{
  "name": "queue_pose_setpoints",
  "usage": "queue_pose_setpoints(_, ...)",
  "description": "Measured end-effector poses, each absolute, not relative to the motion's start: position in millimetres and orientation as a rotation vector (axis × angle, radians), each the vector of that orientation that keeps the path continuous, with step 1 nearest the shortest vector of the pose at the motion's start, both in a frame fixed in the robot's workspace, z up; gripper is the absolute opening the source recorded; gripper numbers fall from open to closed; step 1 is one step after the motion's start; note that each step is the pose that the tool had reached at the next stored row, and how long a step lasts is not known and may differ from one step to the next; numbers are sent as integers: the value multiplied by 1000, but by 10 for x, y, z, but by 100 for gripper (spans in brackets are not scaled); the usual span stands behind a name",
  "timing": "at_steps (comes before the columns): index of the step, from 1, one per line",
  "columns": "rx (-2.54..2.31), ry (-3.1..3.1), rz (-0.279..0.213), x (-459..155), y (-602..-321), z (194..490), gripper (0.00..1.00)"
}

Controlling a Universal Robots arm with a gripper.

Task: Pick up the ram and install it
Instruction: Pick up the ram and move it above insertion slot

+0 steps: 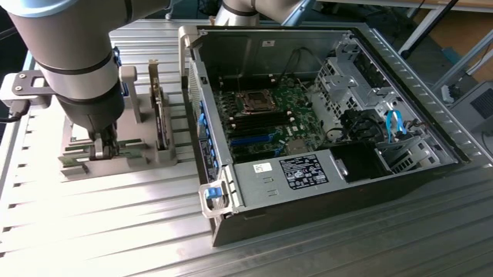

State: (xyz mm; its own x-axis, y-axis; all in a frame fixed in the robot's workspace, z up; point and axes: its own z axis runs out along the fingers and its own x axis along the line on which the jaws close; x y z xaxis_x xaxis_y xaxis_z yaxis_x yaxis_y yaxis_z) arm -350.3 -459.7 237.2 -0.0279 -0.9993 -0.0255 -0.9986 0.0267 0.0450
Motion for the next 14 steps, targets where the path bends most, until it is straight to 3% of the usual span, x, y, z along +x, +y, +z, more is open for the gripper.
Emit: queue_pose_setpoints(14, 2181, -2241, -78, -3503, -4597, 2730, 12)
